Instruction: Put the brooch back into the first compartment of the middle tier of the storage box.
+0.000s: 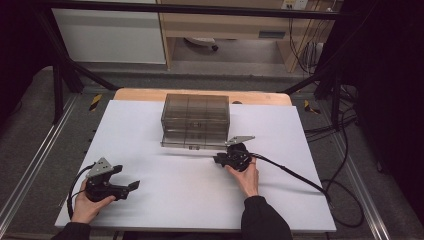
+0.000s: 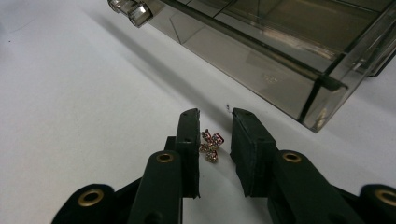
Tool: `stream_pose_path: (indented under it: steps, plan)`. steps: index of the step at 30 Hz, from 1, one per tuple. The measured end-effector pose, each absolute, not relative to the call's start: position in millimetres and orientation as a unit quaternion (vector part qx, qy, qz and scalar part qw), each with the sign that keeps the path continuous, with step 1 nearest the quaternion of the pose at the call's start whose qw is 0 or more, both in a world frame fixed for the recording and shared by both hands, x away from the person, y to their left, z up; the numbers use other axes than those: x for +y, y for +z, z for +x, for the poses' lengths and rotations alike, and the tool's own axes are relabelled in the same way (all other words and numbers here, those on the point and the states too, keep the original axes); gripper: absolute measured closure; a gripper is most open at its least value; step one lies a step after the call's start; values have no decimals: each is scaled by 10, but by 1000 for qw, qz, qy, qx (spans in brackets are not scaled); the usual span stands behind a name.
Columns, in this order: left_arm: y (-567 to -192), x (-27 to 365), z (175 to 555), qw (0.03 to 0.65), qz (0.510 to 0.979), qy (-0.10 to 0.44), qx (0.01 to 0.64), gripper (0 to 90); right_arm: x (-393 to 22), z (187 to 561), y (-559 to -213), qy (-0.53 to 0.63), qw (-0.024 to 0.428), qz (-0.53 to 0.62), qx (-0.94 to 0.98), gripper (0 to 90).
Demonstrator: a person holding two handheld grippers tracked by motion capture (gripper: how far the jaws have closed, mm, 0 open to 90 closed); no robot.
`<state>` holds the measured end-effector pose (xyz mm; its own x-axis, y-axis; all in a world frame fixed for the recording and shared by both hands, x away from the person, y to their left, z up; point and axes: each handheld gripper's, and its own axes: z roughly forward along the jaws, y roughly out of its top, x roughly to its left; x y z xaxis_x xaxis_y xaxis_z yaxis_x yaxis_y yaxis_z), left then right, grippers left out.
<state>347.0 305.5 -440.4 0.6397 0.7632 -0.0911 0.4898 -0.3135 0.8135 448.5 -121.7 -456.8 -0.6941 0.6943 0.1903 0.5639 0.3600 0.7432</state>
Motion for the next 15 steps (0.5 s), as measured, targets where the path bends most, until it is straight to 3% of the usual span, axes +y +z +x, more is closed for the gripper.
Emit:
stream_pose_path:
  steps: [15]
  plan:
    - [-4402,3060,3470,435,794,158,395,69,-1218,4488,-4568,415,69,387,821,820]
